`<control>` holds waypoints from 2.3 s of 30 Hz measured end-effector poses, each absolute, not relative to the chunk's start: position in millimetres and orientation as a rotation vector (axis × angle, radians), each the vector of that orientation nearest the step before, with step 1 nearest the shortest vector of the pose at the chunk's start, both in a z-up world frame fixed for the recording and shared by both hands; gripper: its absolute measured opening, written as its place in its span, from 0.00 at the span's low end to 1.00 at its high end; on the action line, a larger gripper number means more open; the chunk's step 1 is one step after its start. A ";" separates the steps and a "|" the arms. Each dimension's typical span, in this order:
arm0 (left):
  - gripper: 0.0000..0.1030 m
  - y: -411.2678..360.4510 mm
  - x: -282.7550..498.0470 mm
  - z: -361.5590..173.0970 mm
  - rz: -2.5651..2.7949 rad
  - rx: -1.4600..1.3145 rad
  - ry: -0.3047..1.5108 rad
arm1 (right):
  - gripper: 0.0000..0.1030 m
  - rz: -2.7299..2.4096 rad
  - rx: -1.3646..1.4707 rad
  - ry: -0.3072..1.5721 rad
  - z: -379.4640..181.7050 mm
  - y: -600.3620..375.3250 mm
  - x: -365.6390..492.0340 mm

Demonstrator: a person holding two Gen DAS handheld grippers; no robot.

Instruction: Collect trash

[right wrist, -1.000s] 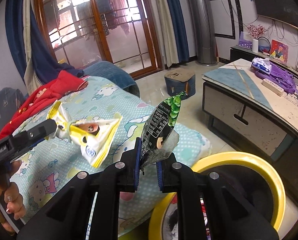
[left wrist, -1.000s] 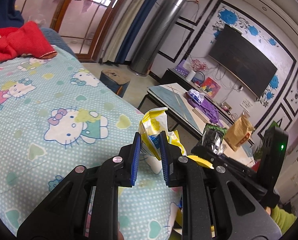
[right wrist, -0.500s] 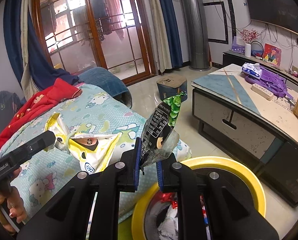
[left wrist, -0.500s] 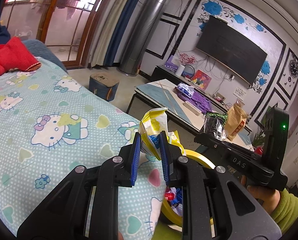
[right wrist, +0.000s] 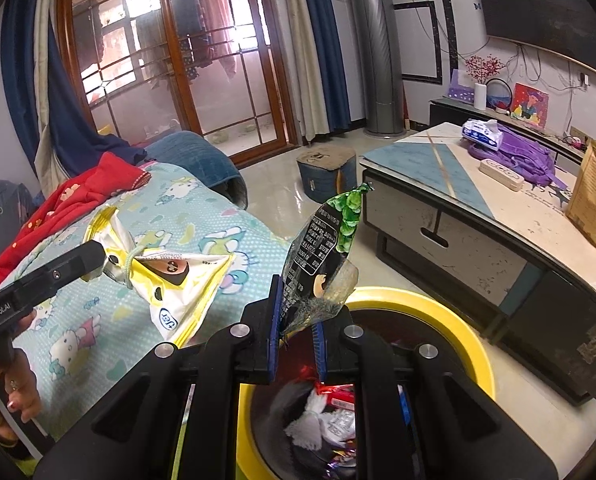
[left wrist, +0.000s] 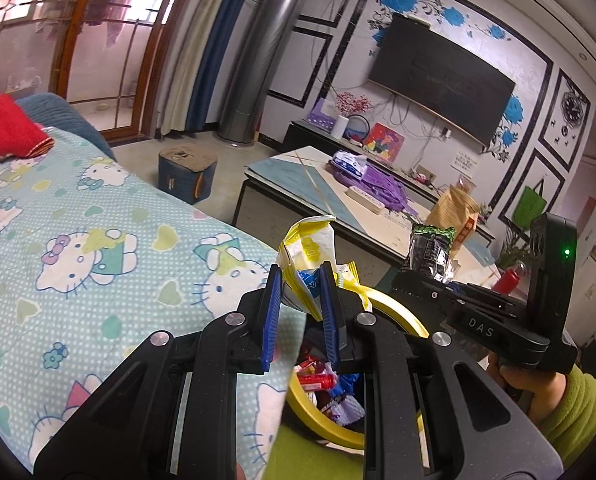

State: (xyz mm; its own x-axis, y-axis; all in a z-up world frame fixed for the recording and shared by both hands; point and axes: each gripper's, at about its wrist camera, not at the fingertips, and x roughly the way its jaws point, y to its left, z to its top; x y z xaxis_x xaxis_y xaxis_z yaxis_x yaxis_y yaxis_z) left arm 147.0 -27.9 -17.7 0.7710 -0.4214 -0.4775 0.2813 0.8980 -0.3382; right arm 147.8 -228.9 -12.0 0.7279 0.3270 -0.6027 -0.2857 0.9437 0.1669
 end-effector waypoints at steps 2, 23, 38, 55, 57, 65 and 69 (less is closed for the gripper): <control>0.13 -34.5 146.2 -18.4 -0.394 -0.242 0.579 | 0.13 0.329 0.060 0.680 -13.7 -235.6 144.7; 0.13 -104.6 143.3 -41.9 -0.487 -0.078 0.653 | 0.13 0.286 0.110 0.791 -48.0 -289.5 134.2; 0.14 -133.9 145.4 -65.2 -0.525 -0.043 0.733 | 0.22 0.255 0.156 0.858 -68.3 -311.7 136.9; 0.75 -117.6 149.5 -56.6 -0.484 -0.115 0.721 | 0.67 0.227 0.155 0.819 -58.8 -313.9 132.1; 0.80 -110.5 148.0 -53.9 -0.472 -0.128 0.714 | 0.69 0.228 0.161 0.801 -53.8 -313.6 129.1; 0.89 -81.3 133.5 -39.9 -0.385 -0.121 0.663 | 0.89 0.247 0.136 0.705 -27.2 -297.6 110.5; 0.89 -66.1 122.9 -35.4 -0.338 -0.111 0.650 | 0.94 0.264 0.128 0.653 -12.3 -283.2 98.2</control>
State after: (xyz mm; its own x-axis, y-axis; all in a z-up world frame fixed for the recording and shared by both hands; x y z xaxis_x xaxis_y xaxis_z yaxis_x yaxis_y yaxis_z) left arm 122.9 -66.0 -35.4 0.7438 -0.3426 -0.5739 0.2736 0.9395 -0.2062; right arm 98.2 -283.2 -12.3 0.7623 0.2816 -0.5827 -0.2018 0.9589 0.1995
